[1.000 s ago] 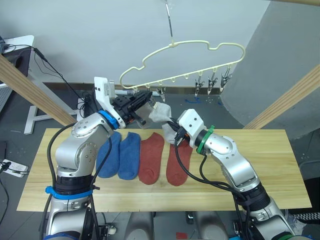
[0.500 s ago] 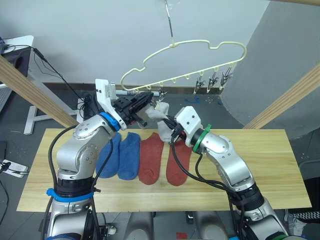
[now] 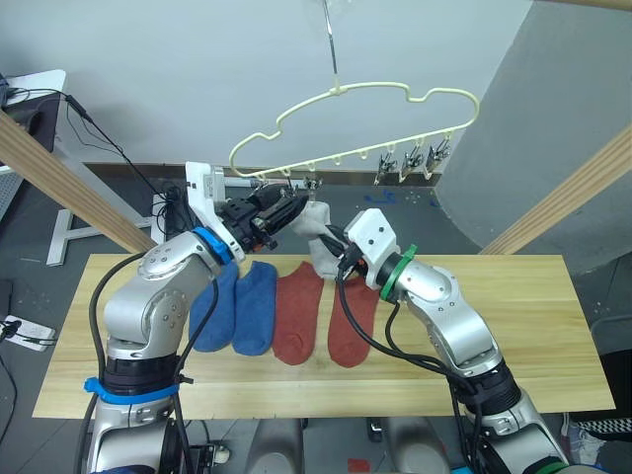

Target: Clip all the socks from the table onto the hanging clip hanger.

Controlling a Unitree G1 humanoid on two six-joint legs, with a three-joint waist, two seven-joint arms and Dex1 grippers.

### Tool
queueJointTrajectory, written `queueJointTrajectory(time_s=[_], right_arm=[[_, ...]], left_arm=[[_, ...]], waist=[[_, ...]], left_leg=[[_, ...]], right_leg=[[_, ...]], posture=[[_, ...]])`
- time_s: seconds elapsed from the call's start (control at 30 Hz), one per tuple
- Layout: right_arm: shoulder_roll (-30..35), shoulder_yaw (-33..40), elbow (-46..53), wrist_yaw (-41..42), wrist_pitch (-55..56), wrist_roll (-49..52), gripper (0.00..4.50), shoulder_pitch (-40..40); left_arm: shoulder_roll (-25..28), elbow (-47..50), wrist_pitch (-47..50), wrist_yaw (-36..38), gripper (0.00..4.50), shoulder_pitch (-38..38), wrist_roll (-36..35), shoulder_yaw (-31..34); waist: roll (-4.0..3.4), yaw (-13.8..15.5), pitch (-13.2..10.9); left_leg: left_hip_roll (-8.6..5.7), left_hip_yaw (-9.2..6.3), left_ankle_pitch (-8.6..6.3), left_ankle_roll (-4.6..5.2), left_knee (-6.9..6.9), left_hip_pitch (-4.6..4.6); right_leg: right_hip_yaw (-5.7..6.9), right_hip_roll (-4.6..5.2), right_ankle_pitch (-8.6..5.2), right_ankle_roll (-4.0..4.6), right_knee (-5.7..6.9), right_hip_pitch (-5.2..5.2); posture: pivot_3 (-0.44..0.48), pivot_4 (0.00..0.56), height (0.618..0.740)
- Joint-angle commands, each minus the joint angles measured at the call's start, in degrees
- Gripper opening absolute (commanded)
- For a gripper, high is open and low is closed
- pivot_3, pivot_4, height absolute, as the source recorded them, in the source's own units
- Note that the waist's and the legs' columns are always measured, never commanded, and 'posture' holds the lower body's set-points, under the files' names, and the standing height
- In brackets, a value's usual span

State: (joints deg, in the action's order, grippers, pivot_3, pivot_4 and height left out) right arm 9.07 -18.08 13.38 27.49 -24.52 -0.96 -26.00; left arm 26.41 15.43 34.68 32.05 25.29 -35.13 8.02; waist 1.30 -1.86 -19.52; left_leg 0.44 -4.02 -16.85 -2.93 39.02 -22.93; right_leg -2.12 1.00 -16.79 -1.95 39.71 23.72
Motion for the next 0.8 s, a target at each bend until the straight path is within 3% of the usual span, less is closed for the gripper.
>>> queueJointTrajectory(time_s=[0.03, 0.17, 0.37, 0.57, 0.8], right_arm=[[1.8, -1.5, 1.9, 1.4, 1.0, -0.9, 2.11, -0.3], [4.9, -1.8, 4.3, 2.7, 0.6, -1.3, 2.11, 1.0], [14.8, 2.4, 14.7, 8.5, -2.5, 1.8, 2.11, 6.9], [24.5, 13.0, 24.7, 15.7, -8.2, 11.4, 2.11, 11.4], [31.1, 21.7, 26.1, 19.1, -12.8, 20.2, 2.11, 9.1]], left_arm=[[0.8, 2.7, -2.6, 0.4, 2.34, -1.4, 1.7, 0.0], [1.1, 4.1, -6.3, -0.5, 2.34, -4.0, 4.7, 0.5], [1.5, 6.6, -20.8, 1.5, 2.34, -9.8, 13.3, -1.2], [-3.2, 5.4, -30.2, -1.3, 2.34, -12.2, 20.5, -6.3], [-9.7, -0.3, -36.9, -8.7, 2.34, -12.1, 29.3, -9.8]], waist=[[0.00, 0.0, 0.0], [0.00, 0.0, 0.0], [0.00, 0.1, 0.0], [0.01, 0.2, 0.0], [0.03, -0.1, 0.0]], left_leg=[[0.00, 0.00, 0.00, 0.00, 0.00, -0.01], [0.00, 0.00, 0.00, 0.00, -0.01, -0.02], [0.00, 0.02, 0.00, 0.00, -0.07, -0.07], [-0.03, -0.01, -0.01, 0.04, -0.05, -0.10], [-0.03, -0.06, -0.09, 0.30, -0.04, -0.02]], right_leg=[[0.01, 0.00, 0.00, 0.00, 0.00, 0.00], [0.00, 0.00, 0.00, 0.00, 0.00, 0.02], [-0.01, 0.03, 0.00, 0.00, -0.15, 0.02], [0.00, 0.05, 0.00, 0.01, -0.21, -0.05], [0.08, 0.03, 0.04, 0.07, -0.19, -0.15]], posture=[[0.014, 0.322, 0.720], [0.011, 0.325, 0.720], [0.011, 0.328, 0.720], [-0.005, 0.318, 0.720], [-0.022, 0.294, 0.720]])
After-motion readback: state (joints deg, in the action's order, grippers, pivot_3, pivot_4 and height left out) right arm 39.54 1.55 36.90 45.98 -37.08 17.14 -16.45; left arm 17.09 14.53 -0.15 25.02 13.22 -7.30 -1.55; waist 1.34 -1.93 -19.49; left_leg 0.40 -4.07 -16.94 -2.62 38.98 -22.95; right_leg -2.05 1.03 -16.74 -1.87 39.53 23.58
